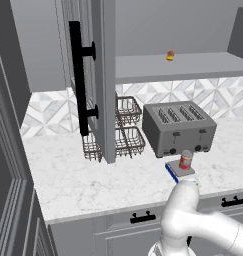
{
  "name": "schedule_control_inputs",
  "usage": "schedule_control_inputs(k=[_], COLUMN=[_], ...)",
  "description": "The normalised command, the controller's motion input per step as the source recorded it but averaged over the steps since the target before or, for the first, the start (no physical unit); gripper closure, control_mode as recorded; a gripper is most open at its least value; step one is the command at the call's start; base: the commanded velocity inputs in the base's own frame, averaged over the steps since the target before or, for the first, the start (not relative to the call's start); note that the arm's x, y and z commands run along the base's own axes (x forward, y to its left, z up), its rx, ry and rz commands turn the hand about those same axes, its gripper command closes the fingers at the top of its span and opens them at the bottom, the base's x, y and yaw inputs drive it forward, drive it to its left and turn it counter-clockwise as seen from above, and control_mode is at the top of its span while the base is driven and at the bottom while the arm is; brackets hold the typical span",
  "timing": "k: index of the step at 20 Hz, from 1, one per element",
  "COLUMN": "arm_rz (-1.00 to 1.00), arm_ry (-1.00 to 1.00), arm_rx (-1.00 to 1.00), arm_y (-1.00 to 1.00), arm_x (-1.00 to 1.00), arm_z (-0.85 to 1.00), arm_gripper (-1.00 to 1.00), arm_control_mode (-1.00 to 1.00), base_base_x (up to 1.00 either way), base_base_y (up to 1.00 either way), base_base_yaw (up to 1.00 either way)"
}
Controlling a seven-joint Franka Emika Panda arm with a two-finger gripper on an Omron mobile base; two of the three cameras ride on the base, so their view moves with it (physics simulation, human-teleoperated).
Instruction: Pick the canned food and place it on the digital scale for weighing, and close the cabinet.
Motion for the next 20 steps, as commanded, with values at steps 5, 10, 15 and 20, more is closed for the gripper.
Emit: schedule_control_inputs(k=[5, 10, 15, 20], arm_rz=[0.00, 0.00, 0.00, 0.00], arm_ry=[0.00, 0.00, -0.02, -0.07], arm_rx=[0.00, 0.00, 0.00, -0.09], arm_y=[-0.28, -0.26, -0.12, 0.26], arm_x=[0.00, 0.00, -0.05, -0.17], arm_z=[0.00, 0.20, 0.45, 0.73], arm_gripper=[-1.00, -1.00, -1.00, -1.00], arm_control_mode=[-1.00, -1.00, -1.00, -1.00], base_base_x=[0.00, 0.00, 0.00, 0.00], base_base_y=[0.00, 0.00, 0.00, 0.00], base_base_yaw=[0.00, 0.00, 0.00, 0.00])
